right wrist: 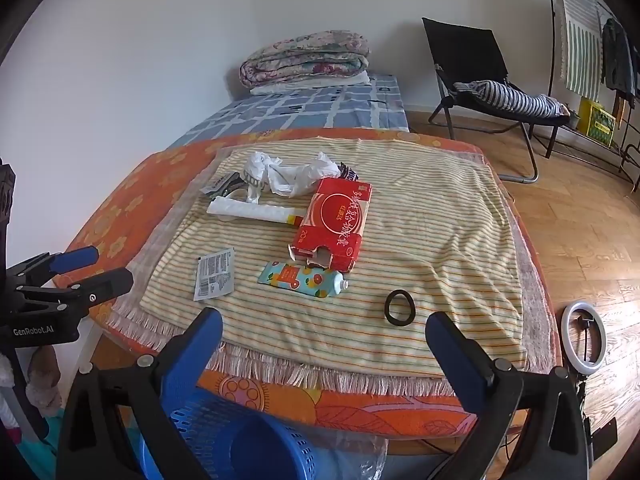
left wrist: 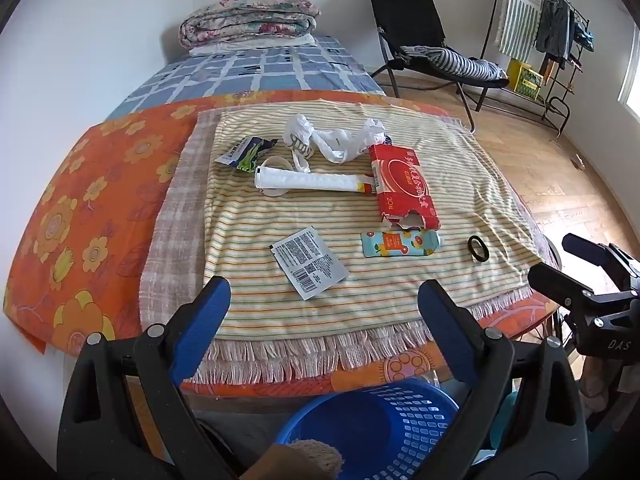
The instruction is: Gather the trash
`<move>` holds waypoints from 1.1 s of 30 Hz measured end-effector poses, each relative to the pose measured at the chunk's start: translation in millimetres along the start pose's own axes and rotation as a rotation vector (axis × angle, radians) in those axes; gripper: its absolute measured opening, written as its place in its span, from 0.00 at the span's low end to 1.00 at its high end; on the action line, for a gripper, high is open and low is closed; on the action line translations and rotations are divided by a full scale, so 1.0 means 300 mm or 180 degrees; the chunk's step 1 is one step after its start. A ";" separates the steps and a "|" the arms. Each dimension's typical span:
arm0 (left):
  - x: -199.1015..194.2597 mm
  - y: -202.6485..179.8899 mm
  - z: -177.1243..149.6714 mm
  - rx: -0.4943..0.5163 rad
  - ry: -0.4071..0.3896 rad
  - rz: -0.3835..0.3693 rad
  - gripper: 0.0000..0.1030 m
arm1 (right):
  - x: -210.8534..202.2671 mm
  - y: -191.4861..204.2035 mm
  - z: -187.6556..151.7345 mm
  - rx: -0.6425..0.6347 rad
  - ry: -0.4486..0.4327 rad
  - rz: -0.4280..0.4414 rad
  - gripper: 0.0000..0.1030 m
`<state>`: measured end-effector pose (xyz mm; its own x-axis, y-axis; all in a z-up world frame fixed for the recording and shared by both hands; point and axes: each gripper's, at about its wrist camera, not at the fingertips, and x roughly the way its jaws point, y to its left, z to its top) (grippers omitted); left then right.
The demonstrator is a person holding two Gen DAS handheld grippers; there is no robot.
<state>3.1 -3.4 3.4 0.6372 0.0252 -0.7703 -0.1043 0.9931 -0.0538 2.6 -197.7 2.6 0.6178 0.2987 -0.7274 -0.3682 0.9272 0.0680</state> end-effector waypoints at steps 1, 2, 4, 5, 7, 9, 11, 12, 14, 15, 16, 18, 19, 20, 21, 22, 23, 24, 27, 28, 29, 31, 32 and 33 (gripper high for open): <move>0.000 0.000 -0.001 0.0001 -0.0005 0.0003 0.94 | 0.000 0.000 0.000 0.0000 0.0001 0.0003 0.99; 0.000 0.001 -0.001 0.0004 -0.0005 0.0001 0.94 | -0.001 -0.003 0.001 0.0004 0.0000 0.0010 0.99; -0.002 0.005 0.004 0.0000 -0.0004 -0.0001 0.94 | -0.003 -0.003 0.001 0.0004 0.0004 0.0011 0.99; -0.002 0.006 0.004 0.0000 -0.0004 -0.0005 0.94 | -0.004 -0.004 0.002 0.0007 0.0005 0.0015 0.99; -0.001 0.003 0.005 -0.0007 -0.0006 -0.0003 0.94 | 0.002 0.000 -0.002 0.0006 0.0013 0.0017 0.99; -0.001 0.003 0.005 -0.0007 -0.0005 -0.0011 0.94 | 0.004 0.001 -0.001 0.0008 0.0014 0.0017 0.99; -0.001 0.002 0.003 -0.0010 -0.0006 -0.0009 0.94 | 0.004 0.000 -0.001 0.0009 0.0016 0.0019 0.99; -0.003 0.001 0.005 -0.0012 -0.0008 -0.0004 0.94 | 0.004 -0.001 -0.001 0.0009 0.0016 0.0022 0.99; -0.004 0.001 0.006 -0.0009 -0.0004 -0.0006 0.94 | 0.005 -0.001 -0.001 0.0011 0.0022 0.0024 0.99; -0.003 0.004 0.005 -0.0013 -0.0006 -0.0011 0.94 | 0.005 -0.001 -0.002 0.0010 0.0022 0.0024 0.99; -0.003 0.005 0.005 -0.0013 -0.0005 -0.0014 0.94 | 0.005 -0.001 -0.002 0.0009 0.0022 0.0024 0.99; -0.003 0.006 0.005 -0.0015 -0.0006 -0.0013 0.94 | 0.004 0.001 -0.001 0.0007 0.0023 0.0027 0.99; -0.002 0.005 0.004 -0.0016 -0.0008 -0.0011 0.94 | 0.005 0.001 -0.001 0.0011 0.0022 0.0025 0.99; -0.002 0.005 0.003 -0.0018 -0.0008 -0.0015 0.94 | 0.005 0.000 -0.001 0.0013 0.0021 0.0026 0.99; -0.002 0.004 0.004 -0.0018 -0.0007 -0.0016 0.94 | 0.005 0.000 -0.001 0.0017 0.0022 0.0027 0.99; -0.002 0.004 0.004 -0.0017 -0.0004 -0.0017 0.94 | 0.005 0.000 -0.001 0.0016 0.0023 0.0027 0.99; -0.002 0.005 0.003 -0.0017 -0.0003 -0.0017 0.94 | 0.005 0.000 -0.001 0.0014 0.0024 0.0027 0.99; -0.002 0.005 0.004 -0.0018 -0.0003 -0.0019 0.94 | 0.007 0.003 -0.003 0.0013 0.0024 0.0024 0.99; -0.002 0.003 0.005 -0.0019 -0.0002 -0.0014 0.94 | 0.007 0.001 -0.003 0.0017 0.0027 0.0027 0.99; -0.001 0.005 0.003 -0.0022 -0.0001 -0.0018 0.94 | 0.009 0.003 -0.007 0.0015 0.0028 0.0026 0.99; -0.002 0.005 0.002 -0.0024 -0.0005 -0.0015 0.94 | 0.009 0.004 -0.007 0.0016 0.0028 0.0027 0.99; -0.001 0.005 0.003 -0.0024 -0.0002 -0.0017 0.94 | 0.009 0.002 -0.007 0.0018 0.0027 0.0029 0.99; -0.001 0.004 0.004 -0.0023 0.0000 -0.0016 0.94 | 0.009 0.002 -0.007 0.0019 0.0026 0.0029 0.99; -0.001 0.005 0.003 -0.0025 -0.0001 -0.0015 0.94 | 0.009 0.001 -0.006 0.0019 0.0027 0.0028 0.99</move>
<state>3.5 -1.8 4.1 0.6380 0.0206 -0.7698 -0.1073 0.9923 -0.0624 2.8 -196.9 -0.7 0.6087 0.3050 -0.7324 -0.3695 0.9259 0.0785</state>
